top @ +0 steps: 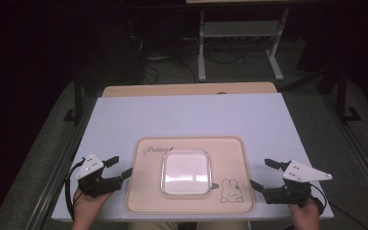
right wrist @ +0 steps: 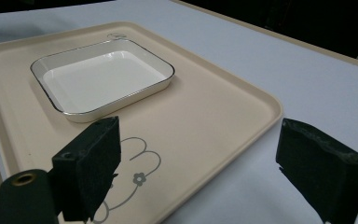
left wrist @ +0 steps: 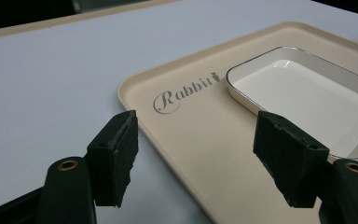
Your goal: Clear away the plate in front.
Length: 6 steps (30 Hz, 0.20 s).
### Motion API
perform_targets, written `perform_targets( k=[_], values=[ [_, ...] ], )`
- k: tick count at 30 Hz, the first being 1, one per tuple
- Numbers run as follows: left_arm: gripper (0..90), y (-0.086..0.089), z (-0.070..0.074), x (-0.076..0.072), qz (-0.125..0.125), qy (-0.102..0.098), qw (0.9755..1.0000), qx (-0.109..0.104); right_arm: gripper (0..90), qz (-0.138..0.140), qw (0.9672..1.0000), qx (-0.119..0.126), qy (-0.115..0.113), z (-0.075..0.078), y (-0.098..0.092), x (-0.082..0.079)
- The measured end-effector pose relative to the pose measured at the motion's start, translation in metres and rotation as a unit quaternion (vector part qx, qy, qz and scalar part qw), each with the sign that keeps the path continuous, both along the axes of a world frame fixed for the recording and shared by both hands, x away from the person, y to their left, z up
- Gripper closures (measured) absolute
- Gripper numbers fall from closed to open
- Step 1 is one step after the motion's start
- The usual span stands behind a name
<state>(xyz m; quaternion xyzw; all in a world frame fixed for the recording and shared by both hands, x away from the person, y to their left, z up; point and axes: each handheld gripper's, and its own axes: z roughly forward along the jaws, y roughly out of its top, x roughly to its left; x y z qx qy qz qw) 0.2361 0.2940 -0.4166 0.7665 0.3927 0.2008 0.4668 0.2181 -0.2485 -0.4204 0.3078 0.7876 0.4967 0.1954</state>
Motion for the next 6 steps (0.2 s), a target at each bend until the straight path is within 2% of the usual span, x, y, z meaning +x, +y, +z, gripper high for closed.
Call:
perform_targets(
  k=[6],
  values=[
    [30.0, -0.0004, -0.0017, 0.0019, -0.001, 0.006, 1.0, -0.007, 13.0, 0.002, 1.0, -0.002, 0.001, 0.0, 0.0005, -0.0002]
  ],
)
